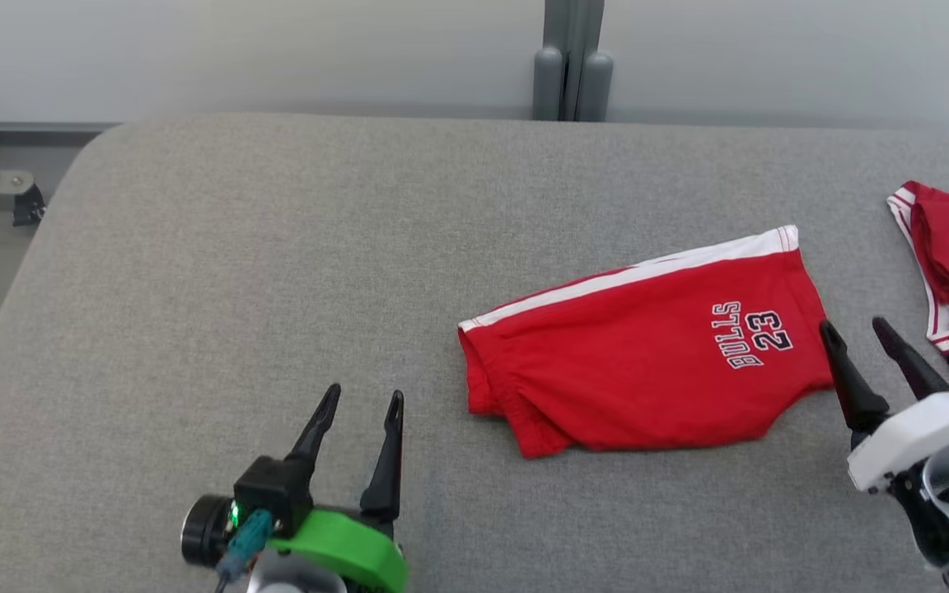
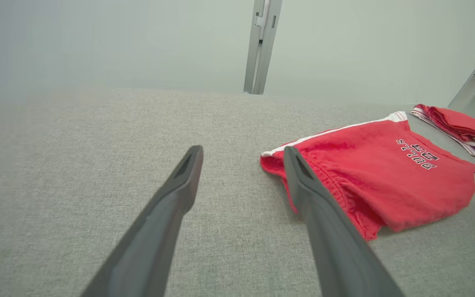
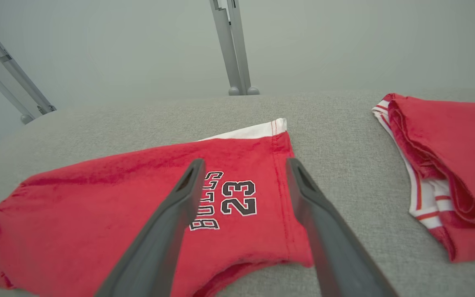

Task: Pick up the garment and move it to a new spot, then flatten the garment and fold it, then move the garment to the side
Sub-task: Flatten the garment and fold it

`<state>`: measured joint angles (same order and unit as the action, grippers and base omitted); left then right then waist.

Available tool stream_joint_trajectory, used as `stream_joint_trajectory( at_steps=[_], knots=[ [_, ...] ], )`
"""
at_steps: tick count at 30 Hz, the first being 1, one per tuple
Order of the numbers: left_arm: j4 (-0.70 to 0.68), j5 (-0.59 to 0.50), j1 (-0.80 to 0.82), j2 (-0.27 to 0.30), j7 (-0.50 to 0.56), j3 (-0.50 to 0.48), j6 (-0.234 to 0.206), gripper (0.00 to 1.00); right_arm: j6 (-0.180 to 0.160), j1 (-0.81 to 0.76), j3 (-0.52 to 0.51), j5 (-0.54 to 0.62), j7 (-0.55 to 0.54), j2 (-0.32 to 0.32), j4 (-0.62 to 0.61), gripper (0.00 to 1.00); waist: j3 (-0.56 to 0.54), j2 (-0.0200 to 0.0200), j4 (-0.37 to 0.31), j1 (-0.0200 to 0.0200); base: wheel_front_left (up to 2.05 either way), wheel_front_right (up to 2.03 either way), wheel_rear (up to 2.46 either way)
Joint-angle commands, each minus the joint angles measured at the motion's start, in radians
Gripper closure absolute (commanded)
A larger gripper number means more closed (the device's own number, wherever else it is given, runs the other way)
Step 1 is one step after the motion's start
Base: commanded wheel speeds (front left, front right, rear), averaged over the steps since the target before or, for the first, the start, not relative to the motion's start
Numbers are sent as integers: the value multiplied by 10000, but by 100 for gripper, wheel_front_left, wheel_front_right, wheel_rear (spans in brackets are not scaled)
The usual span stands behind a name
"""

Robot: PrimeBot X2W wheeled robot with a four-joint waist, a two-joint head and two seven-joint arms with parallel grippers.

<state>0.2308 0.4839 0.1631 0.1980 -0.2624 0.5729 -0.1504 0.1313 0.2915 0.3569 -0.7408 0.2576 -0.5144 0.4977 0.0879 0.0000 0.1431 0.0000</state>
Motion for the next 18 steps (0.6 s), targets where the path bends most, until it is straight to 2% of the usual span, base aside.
stream_joint_trajectory(
  at_steps=[1,7,11,18],
  knots=[
    [-306,-158,-623,-121,-19,-279,-141,0,-8,-381,-267,106,68,106,17,0,-669,0,358,0,0,0,0],
    [-1370,-1612,-2038,-496,-23,-820,-466,0,-7,-1143,-1267,247,-261,712,475,0,-986,0,972,0,0,0,0],
    [-1542,-2264,-2329,-670,-26,-843,-329,0,-7,-675,-1818,629,-900,741,1154,0,-831,0,1423,0,0,0,0],
    [-1663,-2780,-2365,-993,-25,-892,72,0,-7,803,-2597,1793,-2275,346,3037,0,-224,0,2010,0,0,0,0]
  ],
)
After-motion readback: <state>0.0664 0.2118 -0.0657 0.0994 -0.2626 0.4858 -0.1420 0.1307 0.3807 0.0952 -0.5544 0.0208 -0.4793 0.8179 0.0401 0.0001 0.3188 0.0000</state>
